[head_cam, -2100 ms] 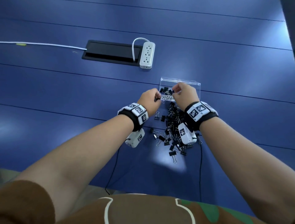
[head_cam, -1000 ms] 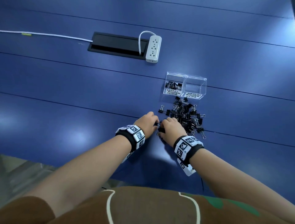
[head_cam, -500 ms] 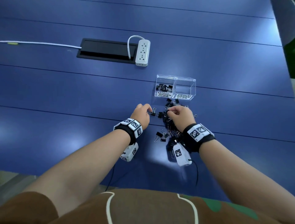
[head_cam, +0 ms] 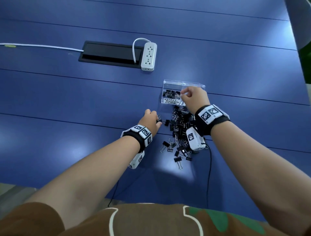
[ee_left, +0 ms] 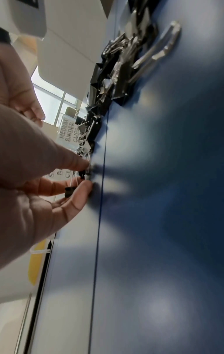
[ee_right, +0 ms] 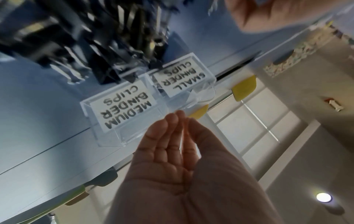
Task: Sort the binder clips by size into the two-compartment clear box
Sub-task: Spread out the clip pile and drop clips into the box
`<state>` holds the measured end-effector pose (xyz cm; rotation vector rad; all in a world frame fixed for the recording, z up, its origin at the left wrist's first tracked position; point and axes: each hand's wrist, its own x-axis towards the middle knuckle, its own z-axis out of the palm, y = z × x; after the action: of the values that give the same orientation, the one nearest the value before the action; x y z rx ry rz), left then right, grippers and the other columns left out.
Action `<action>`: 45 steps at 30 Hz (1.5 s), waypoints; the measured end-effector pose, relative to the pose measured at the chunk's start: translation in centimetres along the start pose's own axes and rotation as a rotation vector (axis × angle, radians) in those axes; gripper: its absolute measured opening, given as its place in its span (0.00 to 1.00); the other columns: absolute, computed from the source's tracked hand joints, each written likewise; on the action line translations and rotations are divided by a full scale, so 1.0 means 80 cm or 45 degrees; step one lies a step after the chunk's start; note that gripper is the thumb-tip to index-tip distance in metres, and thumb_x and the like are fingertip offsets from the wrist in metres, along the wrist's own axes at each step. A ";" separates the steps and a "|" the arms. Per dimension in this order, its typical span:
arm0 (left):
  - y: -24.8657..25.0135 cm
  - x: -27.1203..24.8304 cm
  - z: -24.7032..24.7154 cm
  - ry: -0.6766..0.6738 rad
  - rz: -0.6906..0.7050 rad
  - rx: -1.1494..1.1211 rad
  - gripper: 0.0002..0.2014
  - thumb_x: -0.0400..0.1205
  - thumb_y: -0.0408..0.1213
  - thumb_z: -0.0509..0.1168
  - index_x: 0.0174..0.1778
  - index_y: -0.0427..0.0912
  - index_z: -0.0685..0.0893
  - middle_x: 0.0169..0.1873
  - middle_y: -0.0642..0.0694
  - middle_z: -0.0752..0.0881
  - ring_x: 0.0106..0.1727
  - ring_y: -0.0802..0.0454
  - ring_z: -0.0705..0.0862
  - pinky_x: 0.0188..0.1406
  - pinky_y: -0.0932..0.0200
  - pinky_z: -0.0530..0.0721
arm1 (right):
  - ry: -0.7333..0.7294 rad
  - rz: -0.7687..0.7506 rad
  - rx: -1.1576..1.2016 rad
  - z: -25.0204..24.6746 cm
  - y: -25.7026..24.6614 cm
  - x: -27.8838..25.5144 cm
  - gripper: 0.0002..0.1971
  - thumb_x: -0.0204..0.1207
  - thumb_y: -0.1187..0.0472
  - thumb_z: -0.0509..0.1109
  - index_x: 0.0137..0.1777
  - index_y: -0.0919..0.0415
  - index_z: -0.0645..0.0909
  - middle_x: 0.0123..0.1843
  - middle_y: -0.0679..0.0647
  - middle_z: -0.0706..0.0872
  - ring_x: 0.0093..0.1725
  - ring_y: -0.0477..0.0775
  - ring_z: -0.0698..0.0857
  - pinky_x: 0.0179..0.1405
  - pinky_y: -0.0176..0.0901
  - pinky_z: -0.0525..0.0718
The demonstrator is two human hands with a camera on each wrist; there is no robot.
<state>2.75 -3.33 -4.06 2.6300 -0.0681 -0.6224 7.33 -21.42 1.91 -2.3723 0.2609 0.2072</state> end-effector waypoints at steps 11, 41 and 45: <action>0.045 0.016 -0.049 0.233 0.226 -0.241 0.08 0.86 0.37 0.54 0.42 0.39 0.70 0.46 0.43 0.72 0.41 0.45 0.74 0.49 0.47 0.79 | -0.316 -0.085 -0.425 0.047 0.049 -0.035 0.16 0.80 0.66 0.60 0.65 0.60 0.80 0.65 0.59 0.75 0.54 0.63 0.83 0.55 0.44 0.79; 0.047 0.031 0.006 -0.141 0.325 0.172 0.13 0.81 0.41 0.64 0.61 0.47 0.79 0.58 0.42 0.76 0.58 0.41 0.79 0.50 0.46 0.82 | -0.191 0.106 0.054 0.050 0.062 -0.052 0.07 0.72 0.67 0.70 0.49 0.58 0.83 0.41 0.51 0.84 0.41 0.50 0.81 0.49 0.42 0.82; 0.042 0.028 0.001 -0.139 0.326 0.138 0.12 0.79 0.41 0.67 0.55 0.43 0.78 0.55 0.43 0.77 0.54 0.44 0.79 0.51 0.46 0.82 | -0.147 0.161 0.290 0.039 0.065 -0.056 0.05 0.72 0.65 0.73 0.46 0.56 0.85 0.36 0.48 0.84 0.35 0.48 0.81 0.44 0.41 0.83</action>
<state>4.92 -6.76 -3.62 2.6279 -0.4754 -0.6876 1.46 -22.45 -2.75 -2.1119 0.3603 0.3542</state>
